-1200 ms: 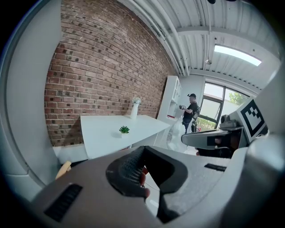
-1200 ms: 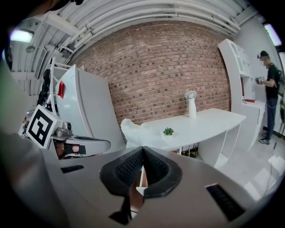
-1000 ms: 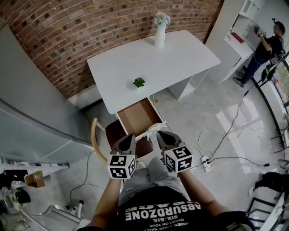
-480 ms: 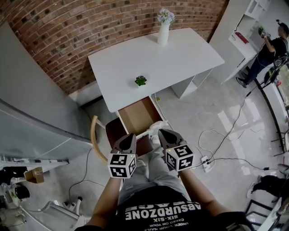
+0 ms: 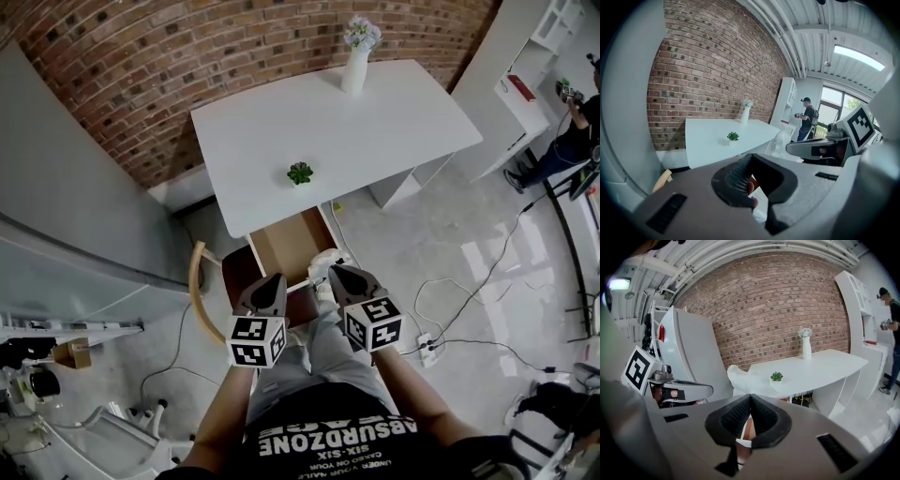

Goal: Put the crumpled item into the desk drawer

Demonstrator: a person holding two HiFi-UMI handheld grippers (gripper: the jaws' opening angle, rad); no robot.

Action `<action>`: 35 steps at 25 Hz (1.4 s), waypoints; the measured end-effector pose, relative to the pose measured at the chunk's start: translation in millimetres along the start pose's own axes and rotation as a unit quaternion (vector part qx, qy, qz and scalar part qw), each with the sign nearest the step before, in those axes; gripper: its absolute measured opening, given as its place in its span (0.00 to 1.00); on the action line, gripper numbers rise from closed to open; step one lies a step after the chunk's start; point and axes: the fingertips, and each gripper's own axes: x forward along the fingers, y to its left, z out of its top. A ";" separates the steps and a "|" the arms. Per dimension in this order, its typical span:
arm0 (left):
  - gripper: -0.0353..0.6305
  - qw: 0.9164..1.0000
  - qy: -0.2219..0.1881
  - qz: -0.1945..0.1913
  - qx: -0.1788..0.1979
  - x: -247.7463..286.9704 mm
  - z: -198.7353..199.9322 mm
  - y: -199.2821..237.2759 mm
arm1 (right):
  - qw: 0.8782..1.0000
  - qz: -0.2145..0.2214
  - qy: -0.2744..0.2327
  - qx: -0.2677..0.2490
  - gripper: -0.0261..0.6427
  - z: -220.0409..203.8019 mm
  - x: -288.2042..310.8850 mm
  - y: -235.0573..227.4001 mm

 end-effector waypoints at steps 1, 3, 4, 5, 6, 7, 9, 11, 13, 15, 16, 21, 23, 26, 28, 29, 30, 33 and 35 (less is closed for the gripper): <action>0.06 1.000 0.001 0.002 0.000 3.0 1.8 0.1 | 1.000 0.003 0.002 -0.001 0.04 2.4 3.3 -2.6; 0.06 1.000 0.002 0.005 -0.002 8.7 5.4 1.7 | 1.000 0.008 0.004 -0.003 0.04 7.6 9.7 -6.4; 0.06 1.000 0.003 0.006 -0.004 11.7 7.3 3.3 | 1.000 0.011 0.005 -0.004 0.04 10.4 13.0 -7.9; 0.06 1.000 0.003 0.008 -0.005 14.9 9.0 5.3 | 1.000 0.012 0.005 -0.006 0.04 13.2 16.4 -9.6; 0.06 1.000 0.003 0.009 -0.007 18.2 10.7 7.3 | 1.000 0.014 0.006 -0.008 0.04 15.6 19.7 -11.5; 0.06 1.000 0.003 0.011 -0.008 21.5 12.1 9.2 | 1.000 0.015 0.008 -0.010 0.04 17.4 22.8 -13.5; 0.06 1.000 0.004 0.013 -0.010 27.5 14.1 12.3 | 1.000 0.018 0.010 -0.013 0.04 20.2 28.2 -17.5; 0.06 1.000 0.004 0.016 -0.012 33.6 16.3 14.9 | 1.000 0.022 0.014 -0.015 0.04 23.2 32.9 -22.4; 0.06 1.000 0.005 0.019 -0.014 39.7 18.8 17.4 | 0.999 0.023 0.018 -0.017 0.04 25.9 38.2 -28.8; 0.06 1.000 0.006 0.022 -0.018 45.1 20.8 20.0 | 0.999 0.024 0.023 -0.018 0.04 27.5 43.4 -34.6; 0.06 1.000 0.007 0.023 -0.019 47.8 21.8 21.3 | 0.999 0.025 0.025 -0.019 0.04 28.6 46.0 -36.8; 0.06 0.999 0.011 0.026 -0.025 63.2 23.9 26.3 | 0.999 0.029 0.035 -0.026 0.04 30.9 58.8 -48.8; 0.06 0.999 0.013 0.028 -0.027 69.8 24.2 28.2 | 0.998 0.031 0.038 -0.029 0.04 31.9 64.3 -54.2; 0.06 0.999 0.018 0.032 -0.027 78.2 24.4 31.9 | 0.998 0.036 0.043 -0.030 0.04 33.5 71.7 -59.9; 0.06 0.999 0.020 0.037 -0.028 81.7 24.8 34.9 | 0.998 0.040 0.049 -0.030 0.04 32.7 76.5 -63.0; 0.06 0.999 0.021 0.040 -0.029 83.1 25.1 36.5 | 0.997 0.043 0.051 -0.031 0.04 32.2 79.3 -64.5; 0.06 0.998 0.021 0.043 -0.030 84.6 25.4 38.2 | 0.997 0.046 0.053 -0.032 0.04 31.5 82.4 -66.2; 0.06 0.998 0.023 0.052 -0.033 89.0 27.2 43.2 | 0.996 0.054 0.061 -0.035 0.04 29.7 92.0 -71.4; 0.06 0.997 0.025 0.058 -0.037 91.1 27.5 46.3 | 0.995 0.060 0.068 -0.038 0.04 27.8 97.6 -73.6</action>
